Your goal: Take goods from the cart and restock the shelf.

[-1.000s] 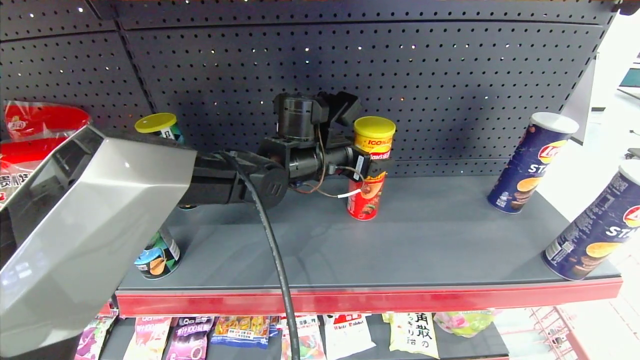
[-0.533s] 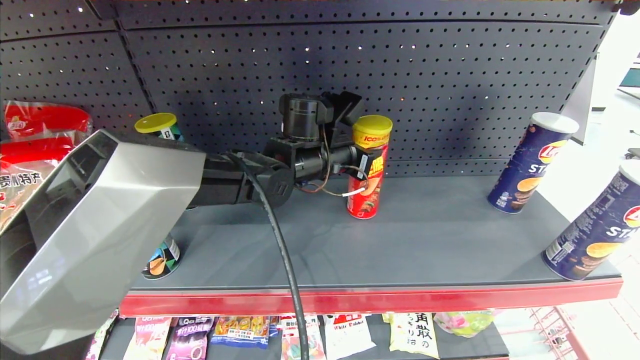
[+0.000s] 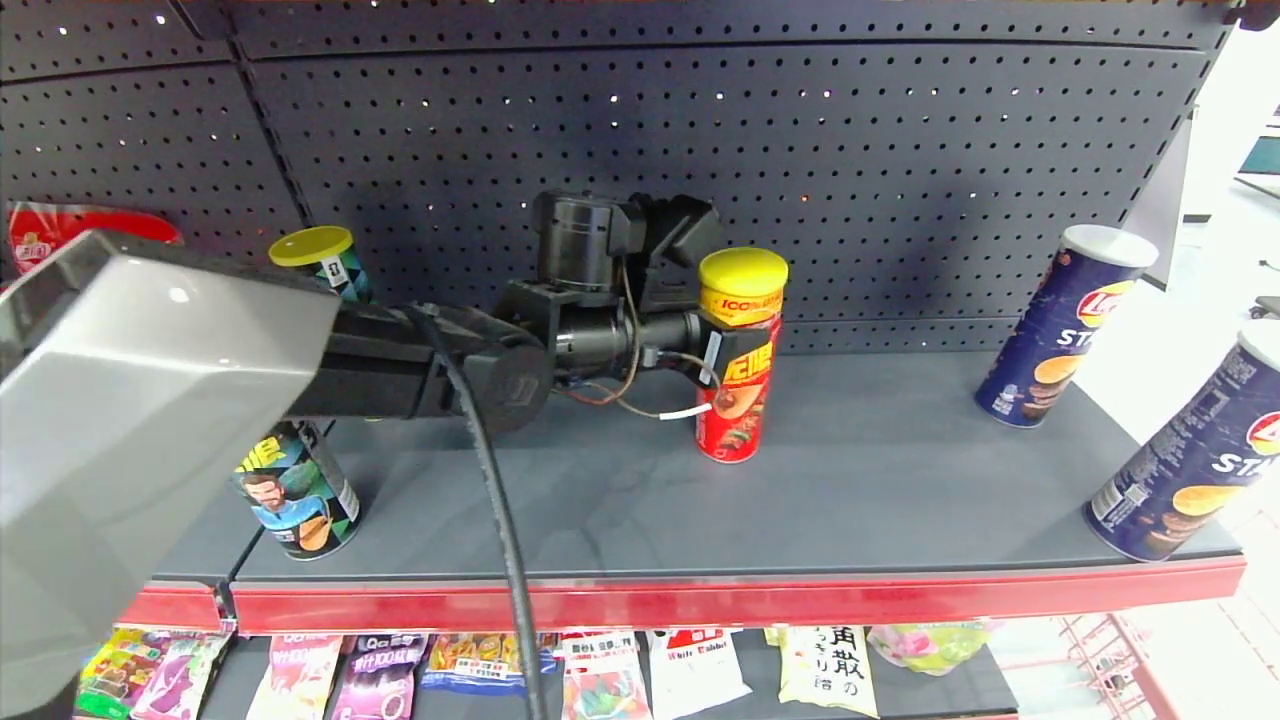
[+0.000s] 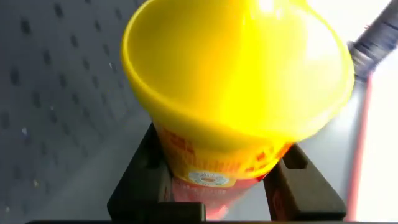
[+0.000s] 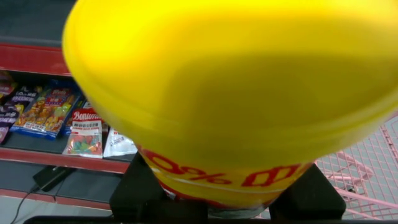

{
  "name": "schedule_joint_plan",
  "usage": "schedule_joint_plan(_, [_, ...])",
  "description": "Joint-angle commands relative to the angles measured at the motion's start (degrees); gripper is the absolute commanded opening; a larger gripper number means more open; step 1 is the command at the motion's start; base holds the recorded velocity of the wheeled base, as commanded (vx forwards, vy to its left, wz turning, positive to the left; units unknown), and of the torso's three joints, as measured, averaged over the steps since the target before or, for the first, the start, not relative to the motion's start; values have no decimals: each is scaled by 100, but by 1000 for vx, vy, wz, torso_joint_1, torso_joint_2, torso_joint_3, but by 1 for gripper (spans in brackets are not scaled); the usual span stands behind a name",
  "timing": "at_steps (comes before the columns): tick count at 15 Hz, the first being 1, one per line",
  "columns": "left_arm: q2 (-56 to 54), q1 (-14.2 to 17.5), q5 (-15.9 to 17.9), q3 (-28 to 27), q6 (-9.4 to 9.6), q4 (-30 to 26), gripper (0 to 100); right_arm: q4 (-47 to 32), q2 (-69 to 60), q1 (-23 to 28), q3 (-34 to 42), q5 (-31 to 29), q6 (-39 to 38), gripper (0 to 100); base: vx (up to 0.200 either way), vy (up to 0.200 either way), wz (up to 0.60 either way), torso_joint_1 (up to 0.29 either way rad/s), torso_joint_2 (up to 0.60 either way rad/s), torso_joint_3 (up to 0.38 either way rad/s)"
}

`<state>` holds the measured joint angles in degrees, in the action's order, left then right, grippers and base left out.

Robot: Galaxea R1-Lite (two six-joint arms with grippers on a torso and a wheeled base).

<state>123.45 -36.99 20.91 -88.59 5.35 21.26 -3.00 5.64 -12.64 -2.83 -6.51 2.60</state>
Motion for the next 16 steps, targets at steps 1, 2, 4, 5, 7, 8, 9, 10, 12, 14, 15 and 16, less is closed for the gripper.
schedule_joint_plan(1, [-1166, 25, 256, 1107, 10, -61, 0, 1, -2, -1, 2, 9, 4, 0, 0, 0, 0, 0, 0, 0])
schedule_joint_plan(2, [-1552, 25, 485, 1555, 19, -52, 0, 1, 7, -1, 2, 9, 4, 0, 0, 0, 0, 0, 0, 0])
schedule_joint_plan(4, [-1939, 69, 572, 2188, 62, -17, 0, 1, -2, -1, 2, 9, 4, 0, 0, 0, 0, 0, 0, 0])
schedule_joint_plan(5, [-2018, 69, 581, 2460, 186, 133, 0, 1, -2, -1, 2, 18, 4, 0, 0, 0, 0, 0, 0, 0])
schedule_joint_plan(7, [-2027, 69, 695, 2707, 353, 502, 0, 1, -2, -1, 2, 9, 4, 0, 0, 0, 0, 0, 0, 0])
schedule_joint_plan(8, [-2018, 69, 801, 2812, 405, 607, 0, 1, 7, -1, 2, 9, 4, 0, 0, 0, 0, 0, 0, 0])
schedule_joint_plan(9, [-2018, 69, 810, 2847, 511, 607, 0, 1, -2, -1, 2, 9, 4, 0, 0, 0, 0, 0, 0, 0])
schedule_joint_plan(10, [-2018, 69, 836, 2891, 607, 607, 0, 1, -2, -1, 2, 9, 4, 0, 0, 0, 0, 0, 0, 0])
schedule_joint_plan(12, [-2009, 69, 836, 2917, 643, 607, 0, 1, -2, -1, 2, 9, 4, 0, 0, 0, 0, 0, 0, 0])
schedule_joint_plan(14, [-1983, 78, 827, 2926, 651, 607, 0, 1, -2, -1, 2, 9, 4, 0, 0, 0, 0, 0, 0, 0])
schedule_joint_plan(15, [-1966, 78, 818, 2926, 643, 616, 0, 1, -2, -1, 2, 9, 4, 0, 0, 0, 0, 0, 0, 0])
schedule_joint_plan(16, [-1930, 78, 810, 2926, 643, 616, 0, 1, -2, -1, 2, 9, 4, 0, 0, 0, 0, 0, 0, 0])
